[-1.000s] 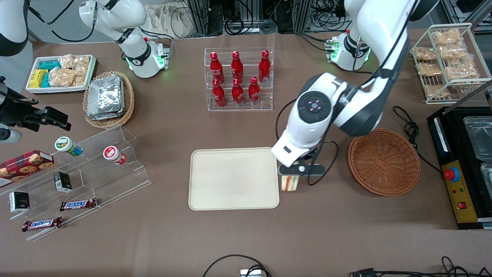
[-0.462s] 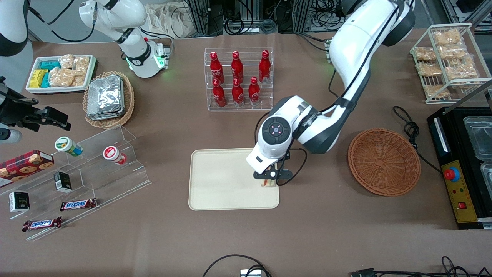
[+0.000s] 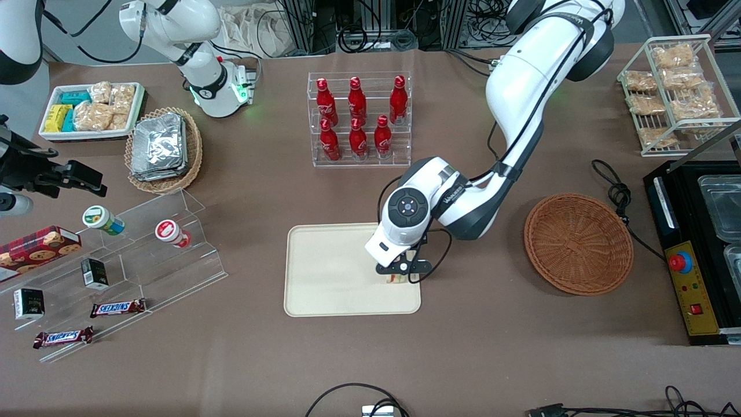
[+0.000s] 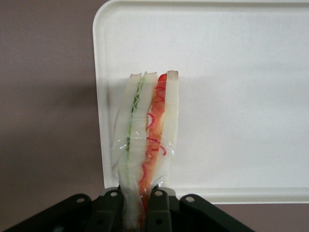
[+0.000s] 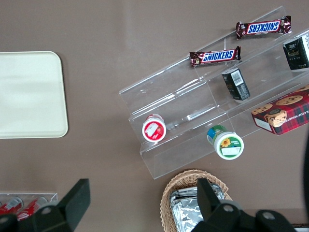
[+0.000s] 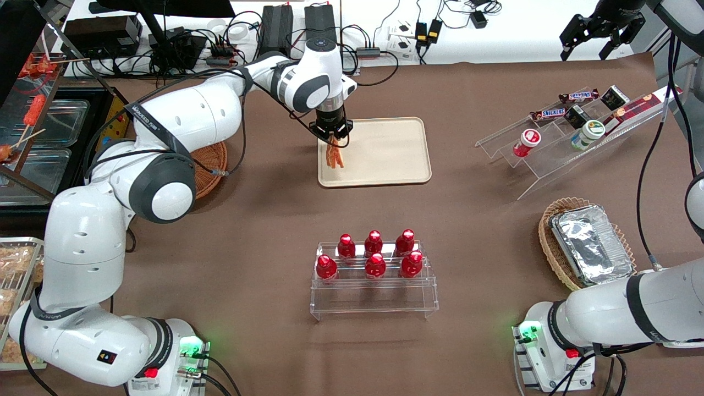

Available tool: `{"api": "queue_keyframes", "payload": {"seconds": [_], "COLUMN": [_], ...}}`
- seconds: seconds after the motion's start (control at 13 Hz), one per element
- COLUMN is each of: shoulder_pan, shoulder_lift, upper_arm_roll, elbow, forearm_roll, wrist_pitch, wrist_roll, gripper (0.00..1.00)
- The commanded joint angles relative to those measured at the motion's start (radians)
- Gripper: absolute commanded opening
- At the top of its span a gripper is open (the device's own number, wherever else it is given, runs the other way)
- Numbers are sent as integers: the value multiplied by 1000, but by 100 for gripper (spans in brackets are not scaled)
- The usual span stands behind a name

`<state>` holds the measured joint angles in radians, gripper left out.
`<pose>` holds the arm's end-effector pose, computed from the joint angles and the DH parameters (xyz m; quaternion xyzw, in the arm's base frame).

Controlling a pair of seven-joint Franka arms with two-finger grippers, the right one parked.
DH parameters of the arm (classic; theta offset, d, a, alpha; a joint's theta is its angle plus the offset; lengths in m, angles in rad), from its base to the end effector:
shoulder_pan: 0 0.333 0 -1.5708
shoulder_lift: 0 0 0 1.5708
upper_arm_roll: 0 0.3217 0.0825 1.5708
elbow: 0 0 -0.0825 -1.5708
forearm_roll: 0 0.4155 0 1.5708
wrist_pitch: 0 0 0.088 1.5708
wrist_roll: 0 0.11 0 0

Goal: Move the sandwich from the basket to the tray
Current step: 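Lower the sandwich onto the cream tray and open the left gripper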

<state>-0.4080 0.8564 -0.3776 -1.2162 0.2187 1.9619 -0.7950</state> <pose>0.6122 -0.4835 0.2632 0.9986 0.0162 -0.0501 0.0108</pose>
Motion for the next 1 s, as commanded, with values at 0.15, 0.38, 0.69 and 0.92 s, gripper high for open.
{"api": "queue_keyframes", "payload": {"seconds": [0.15, 0.38, 0.69, 0.92], "shoulder_pan": [-43, -46, -46, -46], "shoulder_lift": [50, 59, 78, 81], "upper_arm_roll": [12, 12, 11, 11], "elbow": [46, 41, 38, 38], "forearm_roll": [85, 88, 114, 116], "wrist_pitch": [14, 20, 38, 48], "wrist_roll": [-75, -81, -82, -82], "gripper": [14, 18, 19, 31]}}
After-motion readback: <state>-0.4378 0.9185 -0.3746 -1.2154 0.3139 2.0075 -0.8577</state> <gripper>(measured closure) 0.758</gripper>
